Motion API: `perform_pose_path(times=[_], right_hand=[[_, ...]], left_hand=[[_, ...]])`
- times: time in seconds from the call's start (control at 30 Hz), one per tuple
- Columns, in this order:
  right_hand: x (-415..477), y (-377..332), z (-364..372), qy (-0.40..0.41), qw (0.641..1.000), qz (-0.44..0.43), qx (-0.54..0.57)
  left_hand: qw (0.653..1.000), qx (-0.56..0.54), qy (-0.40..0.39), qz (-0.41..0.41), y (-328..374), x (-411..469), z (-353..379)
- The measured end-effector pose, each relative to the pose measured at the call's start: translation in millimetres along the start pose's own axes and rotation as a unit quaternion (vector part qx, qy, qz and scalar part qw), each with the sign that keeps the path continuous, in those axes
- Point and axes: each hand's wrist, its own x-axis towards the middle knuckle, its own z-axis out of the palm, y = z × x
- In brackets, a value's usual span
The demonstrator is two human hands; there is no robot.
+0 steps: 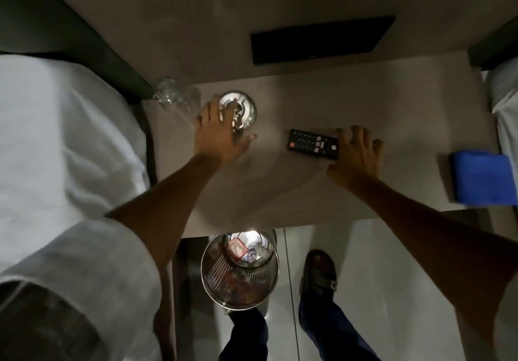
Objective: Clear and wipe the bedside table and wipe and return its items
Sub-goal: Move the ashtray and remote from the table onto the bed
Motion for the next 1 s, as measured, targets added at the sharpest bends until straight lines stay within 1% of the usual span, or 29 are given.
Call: perform_pose_path(times=[0.13,0.23,0.33,0.47,0.53,0.6,0.7,0.83,0.93,1.0], right_hand=[[1.7,15.3,4.7,-0.045,0.999,0.008,0.008],[-0.4,20.4,9.7,-0.044,0.998,-0.013,0.031],[-3.5,22.8,12.9,-0.052,0.996,-0.038,0.070],[-18.9,16.1,18.5,-0.046,0.995,-0.057,0.069],[-30.0,4.7,19.8,-0.043,0.993,-0.054,0.094],[-39.4,-9.7,18.9,-0.041,0.990,-0.048,0.130],[-55.0,-43.7,9.8,-0.058,0.980,-0.065,0.179],[-69.7,-98.8,-9.9,-0.059,0.968,-0.107,0.219],[-86.1,-159.1,-41.5,-0.038,0.954,-0.161,0.249],[-105.1,-208.2,-64.9,-0.032,0.941,-0.191,0.278]], left_hand=[[0.996,0.002,-0.087,-0.027,5.0,35.4,0.2],[0.992,-0.025,-0.123,-0.034,4.3,43.8,11.1],[0.993,-0.056,-0.100,-0.018,3.9,37.3,22.0],[0.995,-0.052,-0.090,-0.008,12.2,-4.0,22.6],[0.996,-0.060,-0.068,0.008,9.9,-35.6,21.0],[0.996,-0.084,-0.029,0.018,6.3,-65.2,18.0],[0.991,-0.133,0.012,-0.031,-3.9,-114.9,-2.1],[0.987,-0.127,0.094,-0.029,-29.9,-176.7,-38.6],[0.979,-0.122,0.138,-0.090,-62.4,-211.7,-83.7],[0.969,-0.096,0.185,-0.135,-91.8,-236.8,-115.6]])
